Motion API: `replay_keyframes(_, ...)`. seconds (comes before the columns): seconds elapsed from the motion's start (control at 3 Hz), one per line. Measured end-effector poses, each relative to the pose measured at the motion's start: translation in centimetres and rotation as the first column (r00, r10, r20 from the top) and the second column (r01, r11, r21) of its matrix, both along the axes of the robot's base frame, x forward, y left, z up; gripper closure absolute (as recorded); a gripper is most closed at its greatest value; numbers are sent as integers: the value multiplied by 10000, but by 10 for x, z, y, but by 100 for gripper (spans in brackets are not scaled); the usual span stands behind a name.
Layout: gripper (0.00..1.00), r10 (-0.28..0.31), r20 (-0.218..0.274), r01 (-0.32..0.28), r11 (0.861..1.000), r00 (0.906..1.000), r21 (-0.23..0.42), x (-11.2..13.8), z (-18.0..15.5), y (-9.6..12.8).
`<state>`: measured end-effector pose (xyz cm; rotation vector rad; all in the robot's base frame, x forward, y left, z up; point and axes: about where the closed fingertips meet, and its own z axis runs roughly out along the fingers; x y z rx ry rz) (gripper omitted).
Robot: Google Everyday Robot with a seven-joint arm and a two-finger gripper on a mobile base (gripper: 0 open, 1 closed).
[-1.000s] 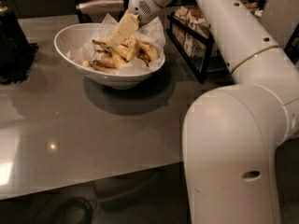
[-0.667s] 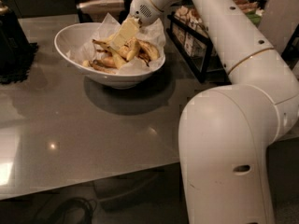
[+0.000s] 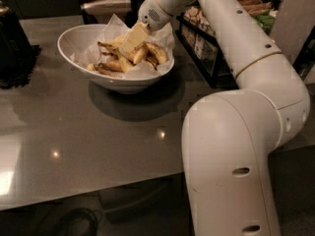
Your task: Pick banana from white bowl
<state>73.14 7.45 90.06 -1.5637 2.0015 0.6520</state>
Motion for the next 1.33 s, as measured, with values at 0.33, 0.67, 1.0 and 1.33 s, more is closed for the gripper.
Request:
replay_keyframes(0.33, 52, 61, -104, -61, 10000, 9999, -23, 0, -4, -1)
replay_keyframes(0.67, 75, 62, -103, -62, 10000, 9999, -23, 0, -4, -1)
replay_keyframes(1.0, 97, 88, 43, -88, 10000, 10000, 30, -1, 2, -7)
replay_keyframes(1.33, 100, 167, 328, -170, 9998, 9993, 64, -4, 15, -14)
